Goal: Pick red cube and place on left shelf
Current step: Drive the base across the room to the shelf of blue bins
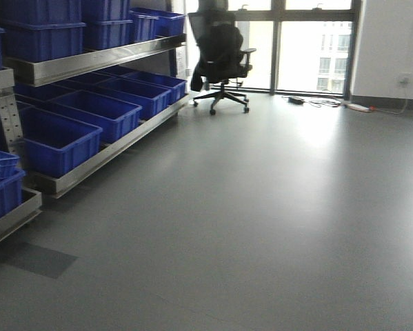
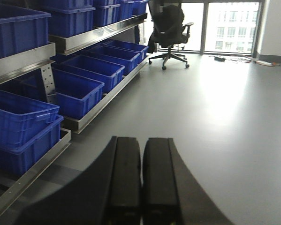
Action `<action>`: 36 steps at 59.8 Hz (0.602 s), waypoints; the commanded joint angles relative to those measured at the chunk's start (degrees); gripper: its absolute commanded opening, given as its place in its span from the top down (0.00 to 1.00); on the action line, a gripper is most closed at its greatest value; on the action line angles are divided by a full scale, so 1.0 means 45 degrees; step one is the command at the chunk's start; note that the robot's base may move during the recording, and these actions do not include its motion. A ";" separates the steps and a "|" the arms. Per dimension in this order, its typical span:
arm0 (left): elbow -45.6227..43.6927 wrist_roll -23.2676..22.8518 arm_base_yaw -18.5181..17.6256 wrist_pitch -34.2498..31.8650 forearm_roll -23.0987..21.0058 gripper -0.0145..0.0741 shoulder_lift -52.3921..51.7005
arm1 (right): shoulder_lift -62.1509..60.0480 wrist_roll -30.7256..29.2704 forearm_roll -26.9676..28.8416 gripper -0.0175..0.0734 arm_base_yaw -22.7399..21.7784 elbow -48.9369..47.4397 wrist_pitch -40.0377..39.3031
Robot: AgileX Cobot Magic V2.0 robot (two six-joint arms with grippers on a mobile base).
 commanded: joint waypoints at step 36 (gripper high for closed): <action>0.0294 -0.0011 -0.0082 -0.1117 -0.0038 0.72 -0.0204 | -0.0082 -0.0082 0.0089 0.76 0.0020 -0.0365 -0.0974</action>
